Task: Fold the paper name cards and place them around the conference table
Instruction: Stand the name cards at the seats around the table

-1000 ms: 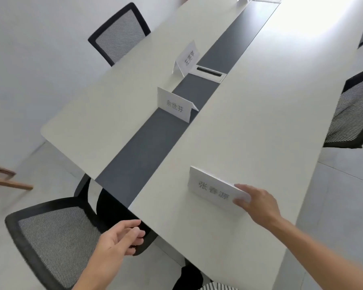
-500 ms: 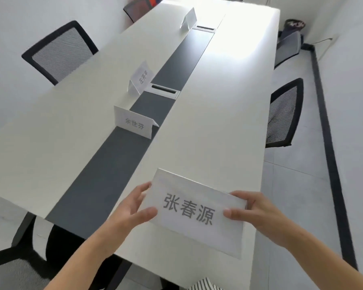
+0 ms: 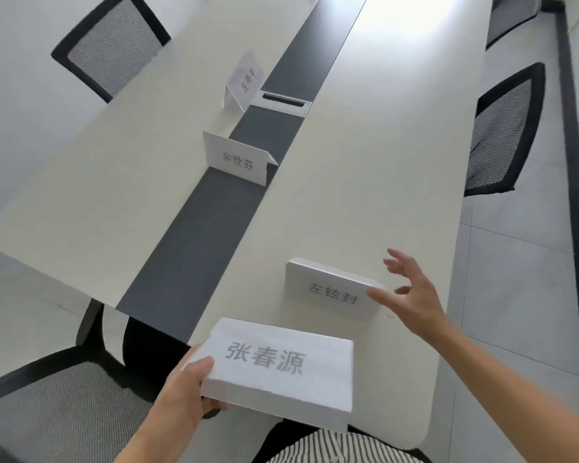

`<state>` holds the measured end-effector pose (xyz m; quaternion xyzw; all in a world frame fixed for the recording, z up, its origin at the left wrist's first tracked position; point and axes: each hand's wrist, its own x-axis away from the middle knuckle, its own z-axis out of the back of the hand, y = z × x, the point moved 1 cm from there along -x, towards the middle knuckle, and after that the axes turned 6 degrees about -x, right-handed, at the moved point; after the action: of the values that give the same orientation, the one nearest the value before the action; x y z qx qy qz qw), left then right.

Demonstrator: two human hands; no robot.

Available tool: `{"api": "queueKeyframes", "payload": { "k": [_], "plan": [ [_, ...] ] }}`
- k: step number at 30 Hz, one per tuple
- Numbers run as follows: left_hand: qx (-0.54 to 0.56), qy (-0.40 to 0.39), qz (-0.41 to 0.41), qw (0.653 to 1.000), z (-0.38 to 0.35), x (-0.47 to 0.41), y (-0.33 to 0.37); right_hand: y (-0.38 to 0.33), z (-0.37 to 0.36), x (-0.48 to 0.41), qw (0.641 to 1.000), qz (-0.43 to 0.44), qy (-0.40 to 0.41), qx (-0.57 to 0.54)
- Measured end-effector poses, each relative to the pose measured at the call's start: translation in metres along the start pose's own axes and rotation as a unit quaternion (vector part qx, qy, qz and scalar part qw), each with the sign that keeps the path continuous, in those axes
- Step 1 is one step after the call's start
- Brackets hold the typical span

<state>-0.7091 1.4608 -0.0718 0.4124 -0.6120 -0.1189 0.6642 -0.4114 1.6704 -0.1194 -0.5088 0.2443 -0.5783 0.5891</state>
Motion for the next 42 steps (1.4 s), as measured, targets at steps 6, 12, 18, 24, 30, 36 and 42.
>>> {"api": "queueKeyframes", "payload": {
  "k": [6,12,18,24,30,36,42],
  "plan": [
    [0.052,0.038,0.007,0.998,0.023,0.028,-0.012,0.059,-0.014,-0.033,0.975,-0.073,-0.105,0.179],
    [0.099,0.066,0.011,0.993,0.033,0.034,-0.017,0.052,-0.015,-0.028,0.981,-0.055,-0.094,0.163],
    [0.123,0.037,-0.002,0.992,0.029,0.021,0.007,0.016,0.003,-0.014,0.996,-0.021,-0.067,0.048],
    [0.087,-0.032,-0.063,0.994,0.006,0.001,0.039,-0.034,0.042,0.019,0.991,-0.033,0.021,-0.129],
    [0.028,-0.095,-0.098,0.99,-0.058,-0.013,0.059,-0.019,0.09,0.077,0.964,-0.089,0.063,-0.241],
    [-0.014,-0.125,-0.083,0.989,-0.144,-0.019,0.06,0.022,0.16,0.126,0.934,-0.102,0.119,-0.321],
    [-0.015,-0.105,-0.078,0.991,-0.253,-0.023,0.032,0.075,0.253,0.151,0.911,-0.123,0.141,-0.368]
  ]
}}
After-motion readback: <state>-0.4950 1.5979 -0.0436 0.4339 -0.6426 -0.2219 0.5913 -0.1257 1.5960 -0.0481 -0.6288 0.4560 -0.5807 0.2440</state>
